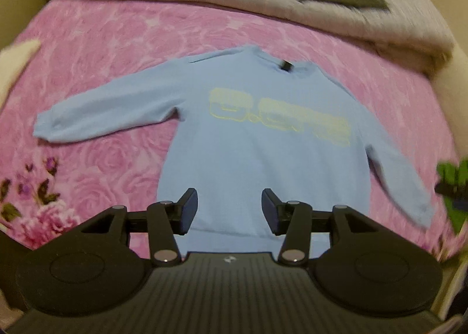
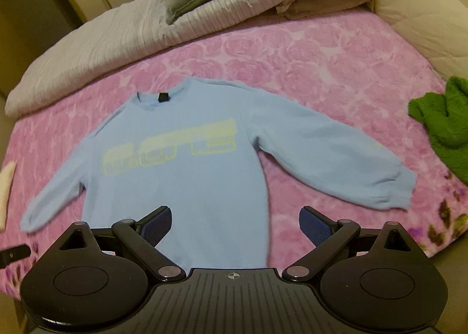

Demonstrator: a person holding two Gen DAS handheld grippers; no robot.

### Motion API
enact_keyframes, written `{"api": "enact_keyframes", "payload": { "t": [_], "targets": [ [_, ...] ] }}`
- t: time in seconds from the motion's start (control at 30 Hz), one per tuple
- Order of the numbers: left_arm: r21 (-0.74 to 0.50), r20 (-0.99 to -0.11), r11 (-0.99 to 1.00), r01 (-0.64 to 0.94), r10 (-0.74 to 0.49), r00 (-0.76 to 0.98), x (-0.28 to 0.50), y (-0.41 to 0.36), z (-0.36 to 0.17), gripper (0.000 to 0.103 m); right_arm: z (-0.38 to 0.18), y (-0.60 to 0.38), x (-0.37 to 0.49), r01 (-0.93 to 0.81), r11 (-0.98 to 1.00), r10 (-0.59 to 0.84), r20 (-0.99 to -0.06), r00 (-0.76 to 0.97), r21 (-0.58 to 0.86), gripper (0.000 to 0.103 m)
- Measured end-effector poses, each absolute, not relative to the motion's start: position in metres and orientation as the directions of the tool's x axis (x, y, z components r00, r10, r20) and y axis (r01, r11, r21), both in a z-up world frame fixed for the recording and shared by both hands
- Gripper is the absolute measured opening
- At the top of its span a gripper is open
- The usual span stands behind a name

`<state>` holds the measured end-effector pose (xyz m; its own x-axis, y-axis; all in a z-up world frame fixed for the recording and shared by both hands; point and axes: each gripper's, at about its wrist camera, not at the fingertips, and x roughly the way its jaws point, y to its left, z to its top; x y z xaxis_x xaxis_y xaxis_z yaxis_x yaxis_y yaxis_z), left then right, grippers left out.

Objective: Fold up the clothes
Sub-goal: 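Grasp a sleeve cuff with the left gripper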

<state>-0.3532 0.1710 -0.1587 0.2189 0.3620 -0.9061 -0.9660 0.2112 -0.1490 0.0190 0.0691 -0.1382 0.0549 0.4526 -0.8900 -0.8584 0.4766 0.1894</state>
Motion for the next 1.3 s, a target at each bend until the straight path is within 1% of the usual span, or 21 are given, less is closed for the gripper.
{"api": "enact_keyframes", "payload": {
  "t": [0.13, 0.23, 0.37, 0.53, 0.67, 0.8, 0.9, 1.0, 1.03, 1.07, 1.1, 1.13, 1.23, 1.3],
  "targets": [
    [-0.231, -0.908, 0.068, -0.971, 0.343, 0.24, -0.412, 0.211, -0.197, 0.044, -0.158, 0.099, 0.01, -0.838, 0.525, 0.403, -0.911, 0.087, 0.152, 0.097],
    [-0.28, -0.918, -0.087, -0.956, 0.316, 0.24, -0.462, 0.239, -0.235, 0.044, -0.176, 0.117, -0.003, -0.835, 0.538, 0.357, -0.929, 0.102, 0.115, 0.097],
    [-0.357, -0.918, -0.338, -0.871, 0.299, 0.26, -0.534, 0.274, -0.294, 0.044, -0.204, 0.139, -0.019, -0.818, 0.568, 0.312, -0.944, 0.112, 0.091, 0.097],
    [-0.402, -0.901, -0.534, -0.744, 0.378, 0.215, -0.602, 0.305, -0.342, 0.044, -0.244, 0.165, -0.036, -0.811, 0.582, 0.25, -0.961, 0.116, 0.054, 0.097],
    [-0.451, -0.873, -0.629, -0.634, 0.457, 0.168, -0.648, 0.321, -0.367, 0.044, -0.274, 0.174, -0.047, -0.818, 0.575, 0.21, -0.969, 0.126, 0.019, 0.097],
    [-0.485, -0.853, -0.68, -0.55, 0.506, 0.127, -0.673, 0.327, -0.386, 0.044, -0.3, 0.174, -0.054, -0.817, 0.576, 0.176, -0.976, 0.126, -0.001, 0.097],
    [-0.493, -0.845, -0.682, -0.54, 0.523, 0.112, -0.678, 0.331, -0.396, 0.041, -0.316, 0.172, -0.056, -0.815, 0.579, 0.147, -0.98, 0.132, -0.023, 0.097],
    [-0.488, -0.835, -0.663, -0.568, 0.544, 0.082, -0.674, 0.334, -0.397, 0.04, -0.325, 0.168, -0.054, -0.81, 0.586, 0.138, -0.981, 0.137, -0.031, 0.097],
    [-0.484, -0.833, -0.656, -0.579, 0.548, 0.074, -0.673, 0.336, -0.397, 0.035, -0.326, 0.167, -0.053, -0.809, 0.587, 0.139, -0.981, 0.138, -0.031, 0.097],
    [-0.467, -0.836, -0.647, -0.603, 0.544, 0.064, -0.671, 0.338, -0.395, 0.023, -0.328, 0.166, -0.052, -0.809, 0.588, 0.141, -0.98, 0.139, -0.03, 0.097],
    [-0.449, -0.84, -0.637, -0.627, 0.54, 0.053, -0.669, 0.34, -0.394, 0.016, -0.329, 0.166, -0.05, -0.808, 0.588, 0.142, -0.98, 0.141, -0.031, 0.097],
    [-0.426, -0.844, -0.621, -0.657, 0.535, 0.041, -0.666, 0.343, -0.391, 0.007, -0.329, 0.165, -0.048, -0.808, 0.589, 0.142, -0.979, 0.144, -0.034, 0.097],
    [-0.4, -0.819, -0.563, -0.723, 0.574, 0.006, -0.652, 0.348, -0.373, 0.006, -0.331, 0.164, -0.039, -0.807, 0.589, 0.144, -0.978, 0.154, -0.041, 0.097],
    [-0.393, -0.768, -0.483, -0.782, 0.64, -0.009, -0.633, 0.351, -0.347, 0.005, -0.332, 0.162, -0.031, -0.805, 0.592, 0.149, -0.976, 0.156, -0.039, 0.097]
  ]
}}
